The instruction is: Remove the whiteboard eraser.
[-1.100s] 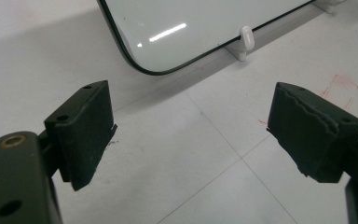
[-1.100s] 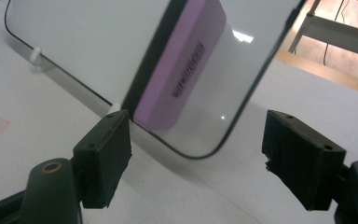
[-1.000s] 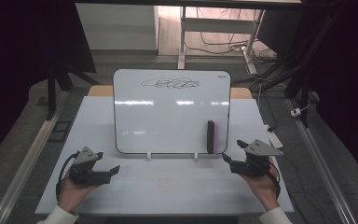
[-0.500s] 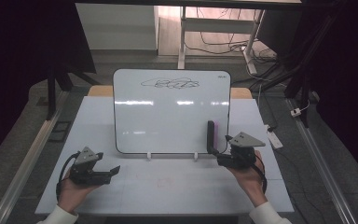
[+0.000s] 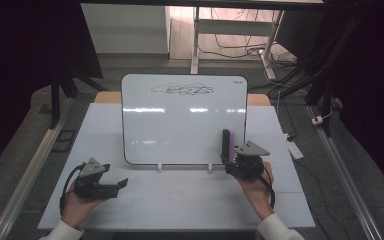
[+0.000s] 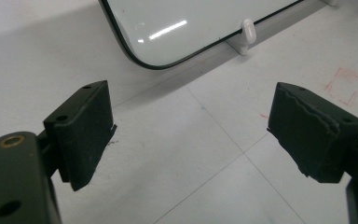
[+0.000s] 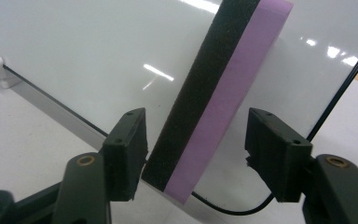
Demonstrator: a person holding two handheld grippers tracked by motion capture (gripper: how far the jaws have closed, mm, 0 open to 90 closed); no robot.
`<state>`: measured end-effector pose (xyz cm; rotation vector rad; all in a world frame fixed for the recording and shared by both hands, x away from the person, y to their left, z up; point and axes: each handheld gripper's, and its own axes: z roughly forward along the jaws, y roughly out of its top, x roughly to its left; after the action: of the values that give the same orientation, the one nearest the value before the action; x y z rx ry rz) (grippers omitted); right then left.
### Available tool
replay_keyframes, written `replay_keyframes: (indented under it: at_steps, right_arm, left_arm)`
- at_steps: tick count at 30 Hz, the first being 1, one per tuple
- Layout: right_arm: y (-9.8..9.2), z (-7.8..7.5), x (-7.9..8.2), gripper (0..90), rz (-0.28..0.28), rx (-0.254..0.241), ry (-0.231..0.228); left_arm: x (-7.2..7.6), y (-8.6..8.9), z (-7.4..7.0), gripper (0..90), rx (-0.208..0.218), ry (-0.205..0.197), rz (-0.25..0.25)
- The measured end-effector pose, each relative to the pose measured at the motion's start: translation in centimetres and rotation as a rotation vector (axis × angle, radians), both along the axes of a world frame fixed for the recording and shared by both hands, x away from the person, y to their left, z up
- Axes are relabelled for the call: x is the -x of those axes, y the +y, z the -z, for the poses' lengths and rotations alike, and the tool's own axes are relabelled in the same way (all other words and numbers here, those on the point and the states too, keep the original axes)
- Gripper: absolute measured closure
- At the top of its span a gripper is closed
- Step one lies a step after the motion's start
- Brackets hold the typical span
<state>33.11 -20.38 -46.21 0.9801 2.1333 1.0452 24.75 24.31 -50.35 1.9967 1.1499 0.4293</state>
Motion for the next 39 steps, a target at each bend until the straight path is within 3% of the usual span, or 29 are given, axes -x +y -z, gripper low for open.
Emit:
replay_keyframes:
  at_steps: [8, 13, 18, 22, 27, 30, 31, 34, 35, 39]
  right_arm:
    - [0.0, 0.3, 0.0, 48.5, 0.011, -0.012, 0.014]
    - [0.3, 0.4, 0.2, 54.1, 0.037, 0.006, 0.002]
    - [0.1, 0.2, 0.4, 63.5, 0.042, 0.032, -0.026]
    - [-0.3, 0.0, 0.5, 65.9, 0.04, 0.049, -0.042]
    - [-0.7, -0.5, 1.0, 67.6, 0.012, 0.068, -0.099]
    - [-0.5, -1.0, 1.6, 67.8, -0.032, 0.091, -0.131]
    - [-0.2, -1.1, 2.0, 67.9, -0.076, 0.107, -0.151]
    - [0.3, -0.8, 2.5, 67.9, -0.145, 0.142, -0.167]
    - [0.3, -0.8, 2.5, 67.9, -0.145, 0.142, -0.167]
    - [1.5, 0.0, 3.2, 67.9, -0.252, 0.194, -0.185]
  left_arm:
    - [0.0, 0.0, 0.1, 14.5, -0.003, 0.002, 0.002]
    - [0.0, 0.0, 0.1, 14.5, -0.004, 0.001, 0.003]
    - [0.0, 0.0, 0.1, 14.5, -0.003, 0.0, 0.003]
    - [0.0, 0.0, 0.0, 14.5, -0.002, 0.001, 0.004]
    - [0.0, 0.0, 0.0, 14.5, 0.003, 0.002, 0.003]
    - [0.0, -0.1, -0.1, 14.5, 0.008, 0.003, 0.008]
    - [0.0, -0.2, -0.1, 14.5, 0.01, 0.003, 0.01]
    - [-0.2, -0.6, -0.6, 14.6, 0.031, 0.008, 0.031]
    - [-0.2, -0.6, -0.6, 14.6, 0.031, 0.008, 0.031]
    - [-0.6, -1.3, -1.7, 15.2, 0.057, 0.016, 0.075]
